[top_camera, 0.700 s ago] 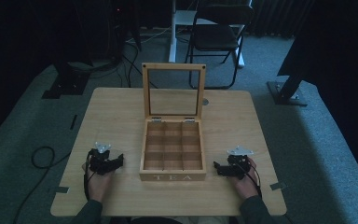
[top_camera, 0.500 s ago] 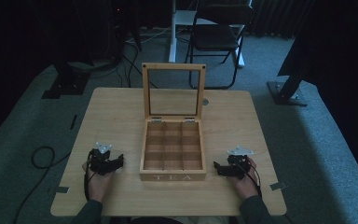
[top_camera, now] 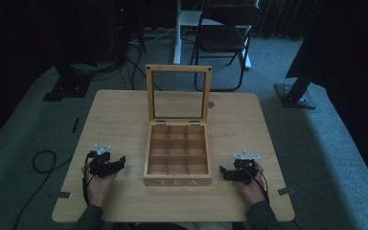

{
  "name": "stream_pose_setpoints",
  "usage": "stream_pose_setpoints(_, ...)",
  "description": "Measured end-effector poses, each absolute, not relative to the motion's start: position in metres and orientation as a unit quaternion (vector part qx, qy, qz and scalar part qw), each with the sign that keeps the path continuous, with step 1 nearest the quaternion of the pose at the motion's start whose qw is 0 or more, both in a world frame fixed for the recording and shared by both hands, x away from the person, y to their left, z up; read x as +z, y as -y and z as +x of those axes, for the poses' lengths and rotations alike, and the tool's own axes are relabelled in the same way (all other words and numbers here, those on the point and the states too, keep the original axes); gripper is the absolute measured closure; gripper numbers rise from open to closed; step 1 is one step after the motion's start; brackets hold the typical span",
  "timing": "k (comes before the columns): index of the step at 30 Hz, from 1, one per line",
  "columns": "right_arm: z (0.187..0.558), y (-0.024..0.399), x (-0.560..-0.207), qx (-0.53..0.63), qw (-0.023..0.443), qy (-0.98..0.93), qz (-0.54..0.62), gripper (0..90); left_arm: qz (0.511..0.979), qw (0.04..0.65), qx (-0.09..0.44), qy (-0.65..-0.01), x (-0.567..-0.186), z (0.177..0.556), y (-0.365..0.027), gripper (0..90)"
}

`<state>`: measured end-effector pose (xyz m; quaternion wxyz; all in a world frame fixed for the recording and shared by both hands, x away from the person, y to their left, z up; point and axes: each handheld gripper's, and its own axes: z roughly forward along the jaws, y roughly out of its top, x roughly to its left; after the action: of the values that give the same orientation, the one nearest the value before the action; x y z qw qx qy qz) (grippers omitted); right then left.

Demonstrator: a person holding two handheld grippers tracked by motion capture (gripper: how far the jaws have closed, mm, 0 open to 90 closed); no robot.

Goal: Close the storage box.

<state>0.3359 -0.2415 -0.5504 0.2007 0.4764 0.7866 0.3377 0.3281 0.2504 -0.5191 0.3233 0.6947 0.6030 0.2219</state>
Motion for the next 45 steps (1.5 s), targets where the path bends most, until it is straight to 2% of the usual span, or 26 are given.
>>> stream_pose_setpoints(8,0.336,0.241,-0.55,0.338,0.201,-0.786,0.477,12.0,0.697,0.334,0.217,-0.596,-0.504,0.33,-0.253,34.4)
stream_pose_setpoints(25,0.336,0.241,-0.55,0.338,0.201,-0.787,0.477,12.0,0.688,0.373,0.244,-0.573,-0.453,0.352,-0.25,34.1)
stream_pose_setpoints(45,0.336,0.241,-0.55,0.338,0.2,-0.786,0.477,12.0,0.69,0.398,0.27,-0.541,-0.418,0.375,-0.237,32.0)
